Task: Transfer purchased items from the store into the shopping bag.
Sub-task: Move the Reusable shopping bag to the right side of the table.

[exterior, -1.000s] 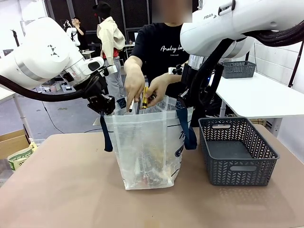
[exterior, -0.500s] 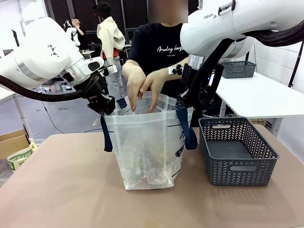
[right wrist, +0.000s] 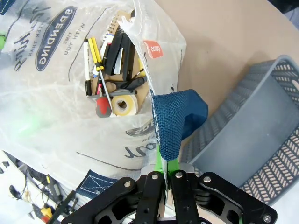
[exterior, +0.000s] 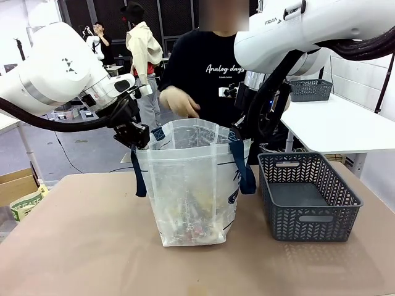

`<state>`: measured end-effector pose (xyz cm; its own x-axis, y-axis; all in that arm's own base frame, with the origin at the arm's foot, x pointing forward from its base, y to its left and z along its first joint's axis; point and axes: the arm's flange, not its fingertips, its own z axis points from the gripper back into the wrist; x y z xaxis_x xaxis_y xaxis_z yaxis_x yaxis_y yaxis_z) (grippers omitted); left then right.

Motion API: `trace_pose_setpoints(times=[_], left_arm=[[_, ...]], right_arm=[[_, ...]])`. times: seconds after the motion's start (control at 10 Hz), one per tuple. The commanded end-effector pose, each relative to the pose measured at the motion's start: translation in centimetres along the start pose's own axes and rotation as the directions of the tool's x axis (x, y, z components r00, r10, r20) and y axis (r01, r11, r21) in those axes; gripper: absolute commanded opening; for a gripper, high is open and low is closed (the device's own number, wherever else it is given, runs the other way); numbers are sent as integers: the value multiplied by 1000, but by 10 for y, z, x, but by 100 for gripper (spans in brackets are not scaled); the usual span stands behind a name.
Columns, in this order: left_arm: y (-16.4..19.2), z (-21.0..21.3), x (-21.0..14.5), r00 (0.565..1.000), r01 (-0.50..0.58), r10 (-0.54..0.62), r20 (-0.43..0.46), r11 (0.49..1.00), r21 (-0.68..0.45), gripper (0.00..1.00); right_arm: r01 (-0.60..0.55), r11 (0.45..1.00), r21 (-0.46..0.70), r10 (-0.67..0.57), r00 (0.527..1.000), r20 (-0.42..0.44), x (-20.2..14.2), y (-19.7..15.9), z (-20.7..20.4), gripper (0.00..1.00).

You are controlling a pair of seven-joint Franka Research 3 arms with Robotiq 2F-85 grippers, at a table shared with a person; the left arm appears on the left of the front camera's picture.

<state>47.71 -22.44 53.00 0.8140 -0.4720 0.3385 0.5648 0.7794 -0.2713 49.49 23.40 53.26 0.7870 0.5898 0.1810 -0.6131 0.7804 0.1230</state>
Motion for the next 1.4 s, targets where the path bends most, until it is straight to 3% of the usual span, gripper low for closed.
trace_pose_setpoints(times=[0.0, 1.3], left_arm=[[0, 1, 1, 1000, -1, 1, 5, 1000, 8, 0], [0, 1, 1, 1000, -1, 1, 5, 1000, 8, 0]], right_arm=[[2, 1000, 0, -2, 1000, -1, 0, -1, 0, 0], [2, 1000, 0, -2, 1000, -1, 0, -1, 0, 0]])
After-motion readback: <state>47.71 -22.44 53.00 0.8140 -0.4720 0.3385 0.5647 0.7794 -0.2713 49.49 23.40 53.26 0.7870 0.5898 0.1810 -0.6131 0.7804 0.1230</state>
